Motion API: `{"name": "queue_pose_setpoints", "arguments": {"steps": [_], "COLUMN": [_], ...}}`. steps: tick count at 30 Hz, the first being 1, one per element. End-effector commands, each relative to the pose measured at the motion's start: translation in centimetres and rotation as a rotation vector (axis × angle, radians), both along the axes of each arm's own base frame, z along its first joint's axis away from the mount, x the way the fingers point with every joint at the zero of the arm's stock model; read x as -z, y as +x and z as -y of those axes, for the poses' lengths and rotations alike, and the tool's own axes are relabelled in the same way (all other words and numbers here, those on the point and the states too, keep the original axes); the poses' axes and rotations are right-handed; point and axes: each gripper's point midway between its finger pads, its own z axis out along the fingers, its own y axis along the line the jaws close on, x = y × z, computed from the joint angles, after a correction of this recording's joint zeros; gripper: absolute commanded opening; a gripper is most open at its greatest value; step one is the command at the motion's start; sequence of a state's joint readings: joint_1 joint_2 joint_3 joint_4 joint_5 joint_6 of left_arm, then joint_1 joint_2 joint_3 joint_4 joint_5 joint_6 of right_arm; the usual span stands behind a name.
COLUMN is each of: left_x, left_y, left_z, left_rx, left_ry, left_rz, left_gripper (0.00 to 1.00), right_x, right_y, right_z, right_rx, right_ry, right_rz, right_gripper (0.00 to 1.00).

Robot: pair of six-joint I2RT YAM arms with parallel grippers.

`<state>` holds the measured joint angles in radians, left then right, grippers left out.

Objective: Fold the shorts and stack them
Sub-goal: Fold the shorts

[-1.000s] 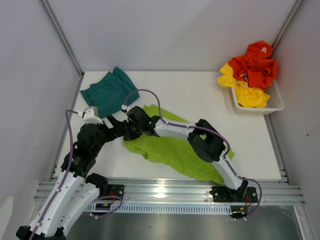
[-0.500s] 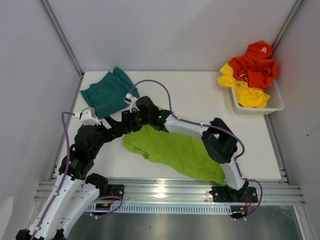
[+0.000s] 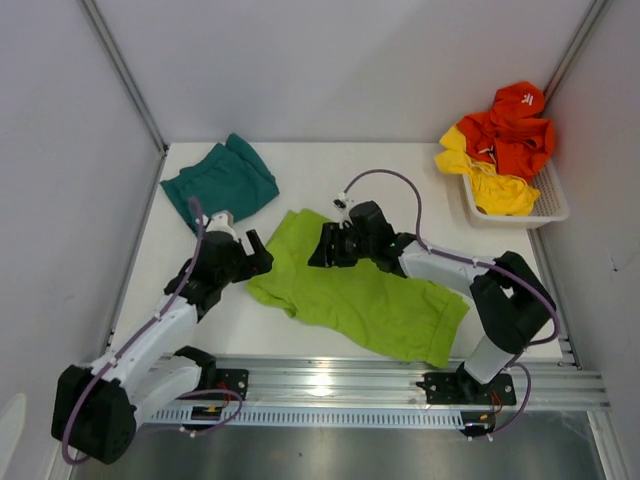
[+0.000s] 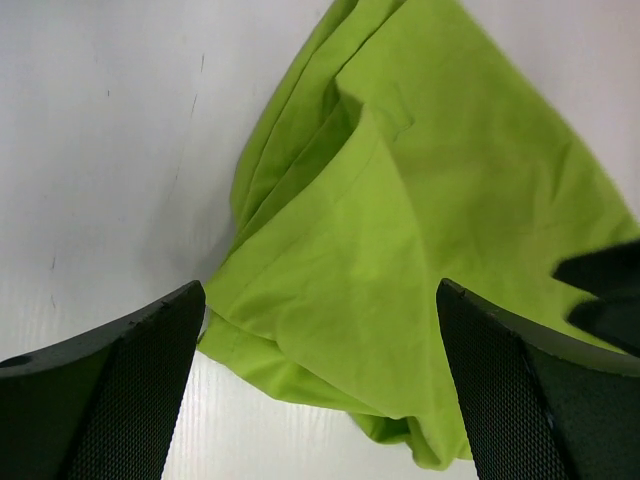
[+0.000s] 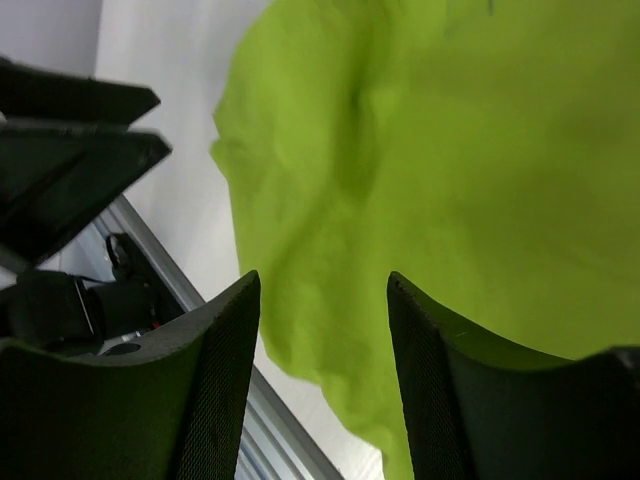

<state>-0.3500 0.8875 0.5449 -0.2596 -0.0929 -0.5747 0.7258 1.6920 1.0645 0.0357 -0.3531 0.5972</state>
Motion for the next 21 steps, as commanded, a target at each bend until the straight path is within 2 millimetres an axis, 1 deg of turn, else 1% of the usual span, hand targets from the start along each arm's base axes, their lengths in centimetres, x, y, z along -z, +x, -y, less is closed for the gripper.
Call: {"name": "queue_pose_setpoints", "arguments": {"steps": [1, 2, 3, 4, 5, 6, 7, 8, 9, 10, 11, 12, 13, 14, 15, 16, 17, 18, 19, 20, 21], "left_x": [-0.3, -0.2, 0.0, -1.4, 0.2, -0.1, -1.7, -0.2, -0.1, -0.3, 0.6, 0.9, 1.0, 1.5, 1.5, 1.7, 1.4, 2.0, 1.9, 1.8, 2.3], "left_y": [2.7, 3.2, 3.5, 4.8, 4.4, 4.8, 5.5, 5.0, 5.3, 5.4, 5.4, 5.7, 5.4, 5.5, 5.6, 5.5, 5.3, 5.0, 4.9, 4.7, 4.6], "left_z": [0.2, 0.0, -0.2, 0.3, 0.3, 0.4, 1.4, 1.6, 1.1, 1.5, 1.4, 0.8, 1.5, 1.6, 1.3, 1.6, 2.3, 2.4, 2.6, 2.9, 2.9], "left_rx": [-0.013, -0.02, -0.019, 0.012, 0.034, 0.044, 0.092, 0.118, 0.106, 0.141, 0.148, 0.138, 0.185, 0.199, 0.199, 0.219, 0.26, 0.269, 0.276, 0.295, 0.299], "left_ry": [0.01, 0.032, 0.05, 0.05, 0.05, 0.033, -0.009, -0.018, -0.021, -0.041, -0.047, -0.056, -0.091, -0.109, -0.125, -0.14, -0.167, -0.176, -0.186, -0.197, -0.196], "left_rz": [0.056, 0.066, 0.08, 0.172, 0.166, 0.199, 0.29, 0.269, 0.271, 0.285, 0.259, 0.251, 0.241, 0.23, 0.228, 0.222, 0.237, 0.223, 0.226, 0.229, 0.211], "left_gripper": [0.99, 0.99, 0.99, 0.99, 0.99, 0.99, 0.99, 0.99, 0.99, 0.98, 0.97, 0.97, 0.95, 0.94, 0.93, 0.91, 0.91, 0.9, 0.84, 0.82, 0.77], "right_x": [-1.3, -0.8, 0.5, 1.1, 1.5, 2.5, 2.9, 3.1, 3.3, 4.1, 4.6, 4.8, 5.2, 5.3, 5.7, 5.8, 6.0, 6.0, 6.3, 6.5, 6.9], "right_y": [-0.8, -1.1, -1.6, -1.9, -2.2, -2.7, -3.0, -3.1, -3.2, -3.4, -3.5, -3.5, -3.4, -3.4, -3.5, -3.3, -3.3, -3.2, -3.1, -3.1, -3.1], "right_z": [2.5, 3.0, 3.8, 4.2, 4.6, 5.1, 5.3, 5.5, 5.7, 6.1, 6.3, 6.3, 6.5, 6.5, 6.5, 6.6, 6.7, 6.6, 6.7, 6.6, 6.7], "right_rx": [0.031, 0.034, 0.039, 0.042, 0.048, 0.056, 0.055, 0.059, 0.069, 0.077, 0.079, 0.079, 0.084, 0.081, 0.076, 0.077, 0.078, 0.078, 0.078, 0.073, 0.074], "right_ry": [-0.014, -0.023, -0.044, -0.055, -0.062, -0.069, -0.066, -0.062, -0.06, -0.075, -0.082, -0.085, -0.09, -0.086, -0.087, -0.081, -0.079, -0.076, -0.075, -0.069, -0.072], "right_rz": [0.064, 0.059, 0.04, 0.028, 0.023, 0.001, -0.009, -0.017, -0.027, -0.042, -0.052, -0.059, -0.067, -0.07, -0.079, -0.083, -0.089, -0.09, -0.099, -0.105, -0.118], "right_gripper": [0.57, 0.57, 0.57, 0.56, 0.56, 0.56, 0.56, 0.56, 0.56, 0.56, 0.56, 0.56, 0.56, 0.56, 0.56, 0.56, 0.56, 0.56, 0.56, 0.56, 0.56]}}
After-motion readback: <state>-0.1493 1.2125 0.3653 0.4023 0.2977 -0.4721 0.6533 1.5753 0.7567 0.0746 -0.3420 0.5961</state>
